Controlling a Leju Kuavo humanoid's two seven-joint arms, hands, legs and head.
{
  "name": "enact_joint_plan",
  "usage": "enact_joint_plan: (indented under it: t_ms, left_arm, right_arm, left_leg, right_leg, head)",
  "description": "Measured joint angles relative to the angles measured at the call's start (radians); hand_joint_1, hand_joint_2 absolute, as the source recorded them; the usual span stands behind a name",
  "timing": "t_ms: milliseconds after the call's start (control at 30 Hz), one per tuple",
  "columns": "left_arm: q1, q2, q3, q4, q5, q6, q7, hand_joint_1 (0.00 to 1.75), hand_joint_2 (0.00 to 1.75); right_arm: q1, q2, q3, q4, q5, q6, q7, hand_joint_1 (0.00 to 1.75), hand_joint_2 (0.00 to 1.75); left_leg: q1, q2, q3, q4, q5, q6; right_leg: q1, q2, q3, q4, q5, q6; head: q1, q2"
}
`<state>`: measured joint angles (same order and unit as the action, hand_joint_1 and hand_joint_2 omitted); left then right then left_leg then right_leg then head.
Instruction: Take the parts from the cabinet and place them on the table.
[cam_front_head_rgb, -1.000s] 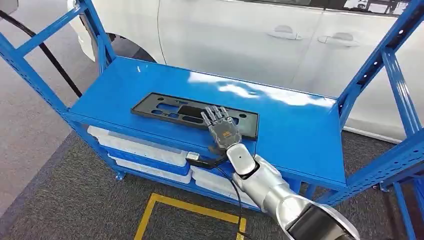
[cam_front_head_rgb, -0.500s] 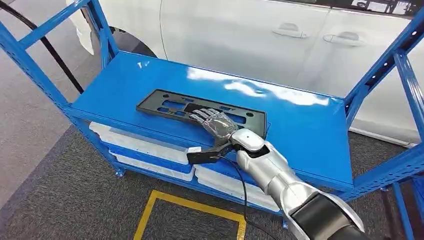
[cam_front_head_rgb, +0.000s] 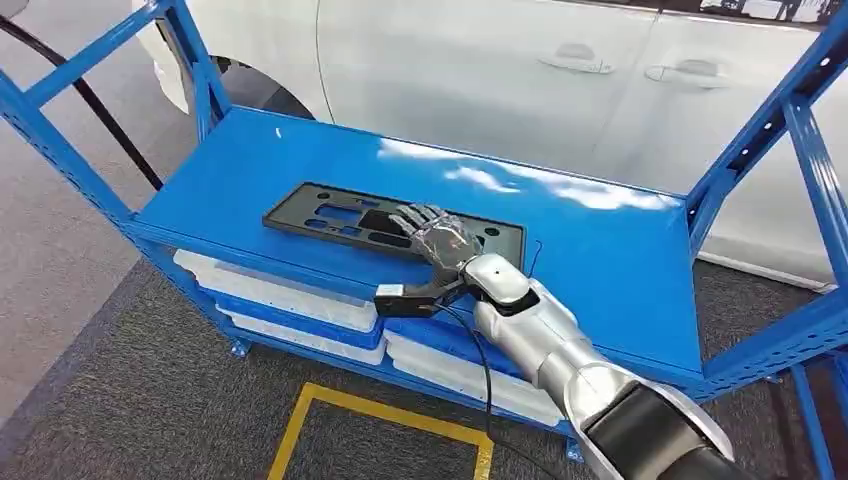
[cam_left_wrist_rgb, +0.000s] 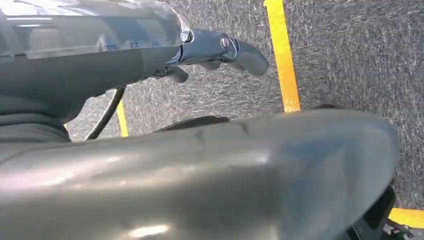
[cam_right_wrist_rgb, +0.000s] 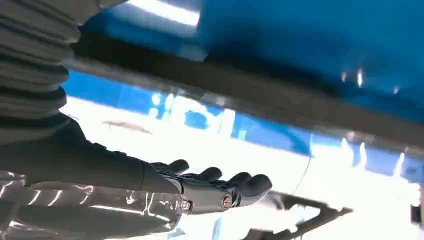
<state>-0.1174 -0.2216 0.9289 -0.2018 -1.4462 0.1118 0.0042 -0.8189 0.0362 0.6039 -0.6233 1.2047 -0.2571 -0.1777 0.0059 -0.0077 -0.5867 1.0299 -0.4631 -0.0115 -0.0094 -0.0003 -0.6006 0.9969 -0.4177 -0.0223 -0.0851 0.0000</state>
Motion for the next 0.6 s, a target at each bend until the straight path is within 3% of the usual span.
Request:
enact_joint_plan:
  t_ms: [33,100,133,167,200,267,300,333,433,500,533,600]
  left_arm:
    - [0.000,0.000,0.000,0.000,0.000,0.000,0.000,0.00,0.00]
    - [0.001,0.001,0.000,0.000,0.000,0.000,0.000,0.00,0.00]
    - [0.001,0.001,0.000,0.000,0.000,0.000,0.000,0.00,0.00]
    - [0.001,0.001,0.000,0.000,0.000,0.000,0.000,0.00,0.00]
    - [0.001,0.001,0.000,0.000,0.000,0.000,0.000,0.00,0.00]
    - [0.000,0.001,0.000,0.000,0.000,0.000,0.000,0.00,0.00]
    - [0.000,0.001,0.000,0.000,0.000,0.000,0.000,0.00,0.00]
    - [0.000,0.001,0.000,0.000,0.000,0.000,0.000,0.00,0.00]
    - [0.002,0.001,0.000,0.000,0.000,0.000,-0.001,0.00,0.00]
    - [0.002,-0.002,0.001,0.000,0.000,0.000,-0.002,0.00,0.00]
    - [0.001,-0.002,0.001,0.000,0.000,0.000,-0.002,0.00,0.00]
    - [0.001,-0.003,0.001,0.000,0.000,0.001,-0.002,0.00,0.00]
  right_arm:
    - [-0.007,0.001,0.002,-0.001,0.002,-0.003,0.006,0.00,1.75]
    - [-0.012,0.002,0.007,-0.001,0.014,-0.011,0.019,0.00,1.75]
    - [-0.012,0.002,0.010,0.000,0.020,-0.012,0.025,0.00,1.75]
    - [-0.012,0.002,0.015,0.001,0.023,-0.012,0.028,0.00,1.75]
    - [-0.012,0.002,0.018,0.001,0.025,-0.012,0.029,0.00,1.75]
    - [-0.016,0.003,0.018,0.000,0.031,-0.015,0.037,0.00,1.75]
    - [-0.019,0.003,0.022,0.001,0.039,-0.021,0.043,0.00,1.75]
    - [-0.023,0.003,0.026,0.003,0.048,-0.029,0.055,0.00,1.75]
    - [-0.024,0.003,0.050,0.015,0.107,-0.066,0.114,0.00,1.75]
    - [-0.025,0.003,0.078,0.027,0.194,-0.102,0.186,0.00,1.75]
    - [-0.028,0.003,0.089,0.034,0.236,-0.115,0.216,0.00,1.75]
    - [-0.031,0.003,0.113,0.054,0.292,-0.125,0.253,0.00,1.75]
  left_leg:
    - [0.001,0.000,-0.025,0.057,-0.035,-0.003]
    - [0.005,0.000,-0.111,0.236,-0.112,-0.011]
    - [0.005,0.001,-0.142,0.294,-0.126,-0.013]
    - [0.006,0.001,-0.150,0.302,-0.113,-0.015]
    - [0.006,0.001,-0.134,0.262,-0.080,-0.014]
    - [0.007,0.002,-0.053,0.089,0.016,-0.010]
    - [0.007,0.004,-0.016,0.000,0.042,-0.006]
    - [0.001,0.004,-0.003,-0.019,0.029,0.000]
    - [-0.001,-0.002,-0.011,-0.014,0.031,0.018]
    - [0.005,-0.001,-0.005,-0.026,0.039,0.031]
    - [0.005,-0.001,-0.005,-0.026,0.039,0.035]
    - [0.003,0.000,-0.006,-0.026,0.038,0.039]
  right_leg:
    - [-0.001,-0.001,0.000,0.000,-0.001,-0.006]
    - [0.001,-0.002,0.001,0.001,-0.003,-0.007]
    - [0.001,-0.002,0.001,0.001,-0.003,-0.008]
    - [0.001,-0.002,0.002,0.002,-0.004,-0.007]
    - [0.001,-0.001,0.004,0.003,-0.006,-0.007]
    - [0.000,0.000,0.009,0.008,-0.012,-0.002]
    - [0.001,0.000,0.009,0.011,-0.017,0.004]
    - [0.009,0.002,0.003,0.018,-0.018,0.009]
    - [0.007,0.000,0.001,0.013,-0.014,0.024]
    - [0.002,0.000,-0.001,0.026,-0.028,0.038]
    - [0.003,0.000,-0.020,0.063,-0.056,0.042]
    - [0.002,0.001,-0.100,0.227,-0.133,0.046]
  head:
    - [0.000,0.000]
    - [0.000,0.000]
    - [0.000,0.000]
    - [0.000,0.000]
    - [0.000,0.000]
    - [0.000,0.000]
    - [0.000,0.000]
    - [0.000,0.000]
    - [0.000,0.000]
    - [0.000,0.000]
    - [0.000,0.000]
    - [0.000,0.000]
